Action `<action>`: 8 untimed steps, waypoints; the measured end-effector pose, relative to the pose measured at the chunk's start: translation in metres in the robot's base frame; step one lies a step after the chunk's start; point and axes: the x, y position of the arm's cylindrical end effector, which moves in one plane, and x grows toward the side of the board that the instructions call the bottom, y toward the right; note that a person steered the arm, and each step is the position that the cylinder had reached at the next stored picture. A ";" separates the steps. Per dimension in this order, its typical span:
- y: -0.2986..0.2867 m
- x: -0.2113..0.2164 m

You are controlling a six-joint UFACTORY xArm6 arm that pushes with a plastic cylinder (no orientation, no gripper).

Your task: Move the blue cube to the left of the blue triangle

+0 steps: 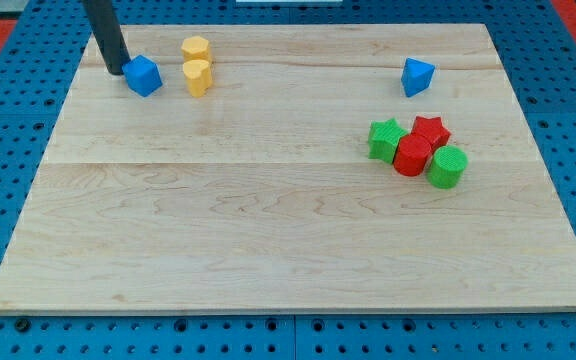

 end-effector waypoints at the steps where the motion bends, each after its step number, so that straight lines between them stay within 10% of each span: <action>1: 0.015 0.024; 5: 0.021 -0.001; 8: 0.033 0.059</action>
